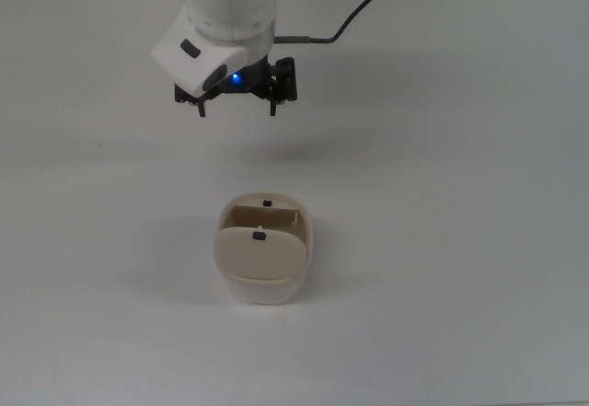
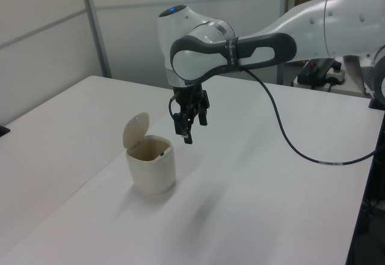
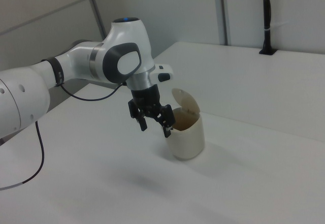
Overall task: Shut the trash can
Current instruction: 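Move the gripper over the open lid of the cream trash can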
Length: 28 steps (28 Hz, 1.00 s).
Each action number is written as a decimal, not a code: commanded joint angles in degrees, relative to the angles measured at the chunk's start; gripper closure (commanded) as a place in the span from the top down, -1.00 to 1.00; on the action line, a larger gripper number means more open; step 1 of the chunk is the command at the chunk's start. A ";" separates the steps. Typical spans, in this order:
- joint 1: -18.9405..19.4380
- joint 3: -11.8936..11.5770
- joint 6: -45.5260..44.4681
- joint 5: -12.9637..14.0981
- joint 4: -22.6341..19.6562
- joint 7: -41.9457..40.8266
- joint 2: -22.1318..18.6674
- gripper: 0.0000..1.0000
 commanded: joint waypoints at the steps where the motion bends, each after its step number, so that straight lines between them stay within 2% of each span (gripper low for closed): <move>1: -0.60 -0.60 -1.39 0.38 -0.15 0.16 -1.55 -0.43; 2: -0.69 -0.60 -1.39 0.38 -0.06 0.44 -1.39 -0.78; 3: -0.69 -0.60 -1.39 0.38 0.37 0.97 -1.30 -1.00; 8: -2.01 -0.87 -1.83 0.91 2.22 2.99 -1.65 -1.00; 28: -2.01 -0.25 -1.39 1.61 2.22 2.73 -1.21 -1.00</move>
